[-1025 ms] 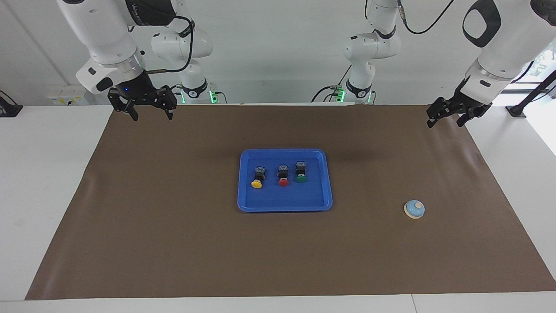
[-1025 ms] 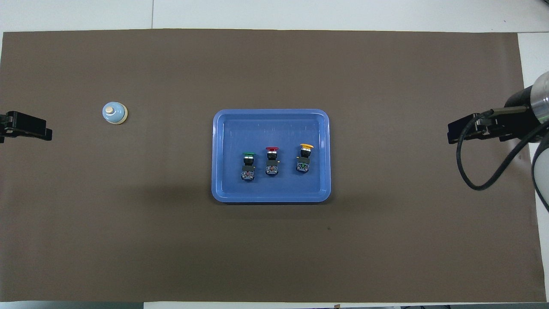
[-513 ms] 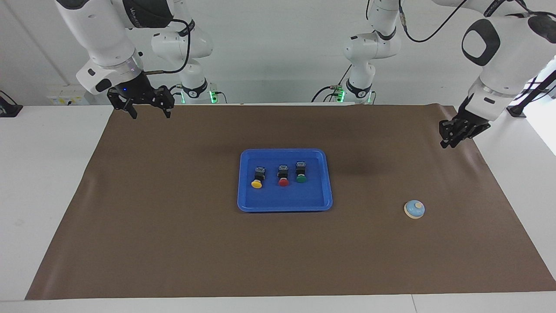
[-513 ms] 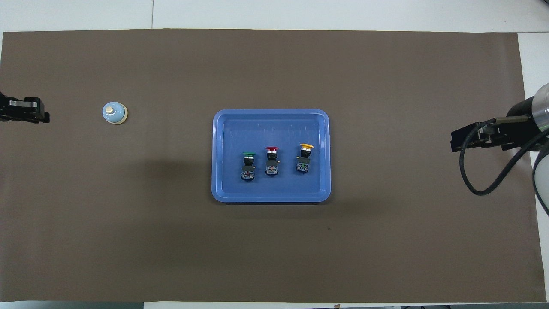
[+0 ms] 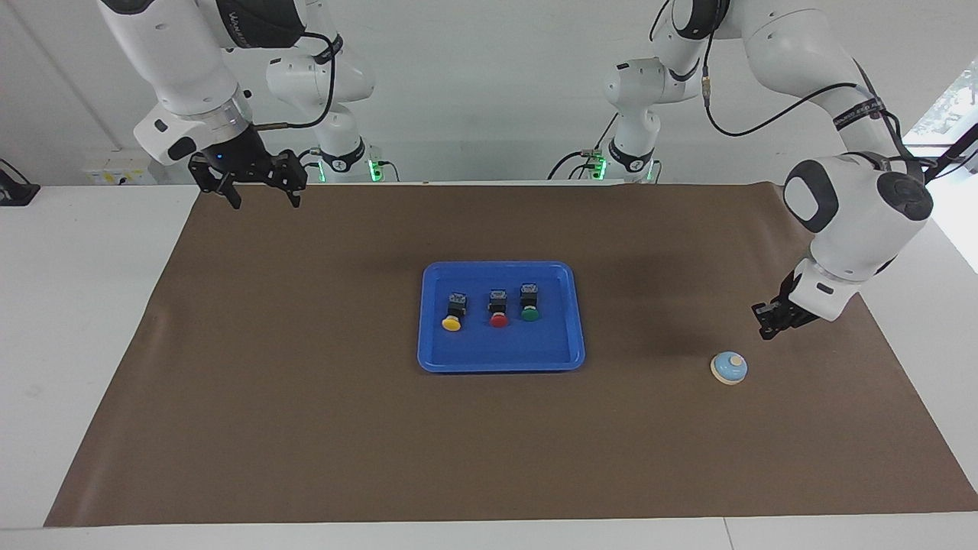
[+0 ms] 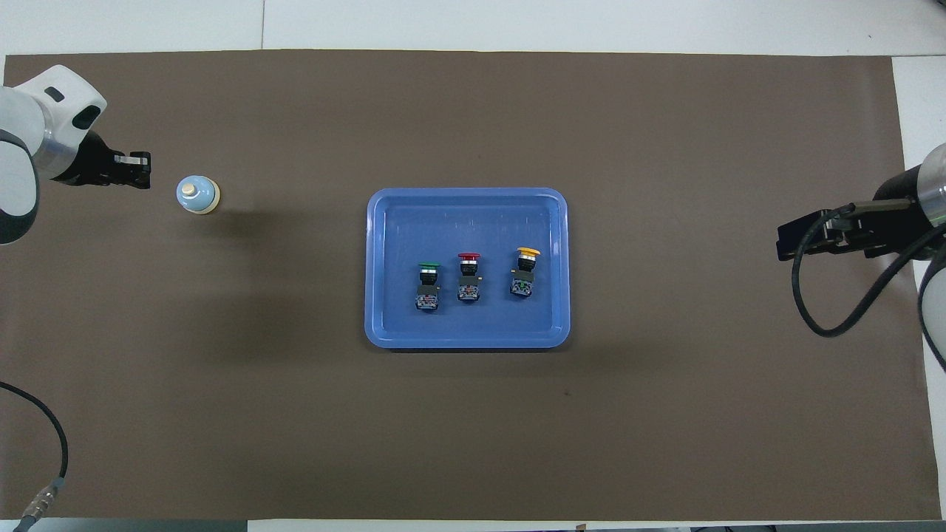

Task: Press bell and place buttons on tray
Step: 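Press down on the silver bell with the left gripper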

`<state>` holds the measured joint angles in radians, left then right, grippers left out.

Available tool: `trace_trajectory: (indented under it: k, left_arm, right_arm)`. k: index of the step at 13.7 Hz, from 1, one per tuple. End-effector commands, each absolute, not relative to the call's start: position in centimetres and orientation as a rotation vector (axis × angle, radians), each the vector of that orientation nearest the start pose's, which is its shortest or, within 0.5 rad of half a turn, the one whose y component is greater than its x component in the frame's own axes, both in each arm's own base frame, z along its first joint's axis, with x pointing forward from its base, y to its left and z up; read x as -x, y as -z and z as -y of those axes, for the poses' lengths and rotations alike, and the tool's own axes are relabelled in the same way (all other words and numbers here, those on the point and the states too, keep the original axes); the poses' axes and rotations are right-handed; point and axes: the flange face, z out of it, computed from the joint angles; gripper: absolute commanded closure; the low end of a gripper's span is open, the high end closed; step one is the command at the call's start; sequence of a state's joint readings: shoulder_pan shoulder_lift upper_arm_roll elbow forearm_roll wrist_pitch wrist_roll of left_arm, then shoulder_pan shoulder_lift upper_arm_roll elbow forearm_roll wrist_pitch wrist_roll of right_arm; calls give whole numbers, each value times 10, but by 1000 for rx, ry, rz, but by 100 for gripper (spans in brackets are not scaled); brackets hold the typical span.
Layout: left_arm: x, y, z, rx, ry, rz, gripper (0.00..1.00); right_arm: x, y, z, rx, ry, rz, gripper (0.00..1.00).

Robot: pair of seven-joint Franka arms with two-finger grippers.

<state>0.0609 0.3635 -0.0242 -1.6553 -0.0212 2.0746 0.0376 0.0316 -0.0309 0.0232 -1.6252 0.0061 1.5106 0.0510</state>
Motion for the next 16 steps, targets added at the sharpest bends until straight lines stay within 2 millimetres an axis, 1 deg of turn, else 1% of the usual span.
trace_trajectory:
  k: [1, 2, 5, 7, 8, 11, 13, 14, 16]
  left_arm:
    - [-667, -383, -20, 3156, 131, 49, 100]
    - [-669, -376, -19, 3156, 139, 61, 100]
    - [-668, -368, -16, 3157, 139, 55, 100]
    - [-666, -360, -9, 3158, 143, 53, 100]
    - [-666, -349, -8, 3158, 141, 70, 100]
    - [-661, -335, -7, 3158, 140, 71, 100]
    - [-660, -316, -7, 3157, 162, 72, 100]
    - [-660, -315, -7, 3157, 165, 72, 100]
    - [-662, -319, -8, 3158, 136, 74, 100]
  right_arm:
    - [-531, -612, -26, 3147, -128, 19, 0]
    - [-531, -612, -26, 3147, -128, 19, 0]
    - [-531, -612, -27, 3147, -128, 21, 0]
    - [-531, -612, -26, 3147, -128, 19, 0]
    - [-531, -612, -26, 3147, -128, 19, 0]
    - [-531, -612, -26, 3147, -128, 19, 0]
    - [-531, -612, -26, 3147, -128, 19, 0]
    - [-531, -612, -26, 3147, -128, 19, 0]
    - [-531, -612, -27, 3147, -128, 21, 0]
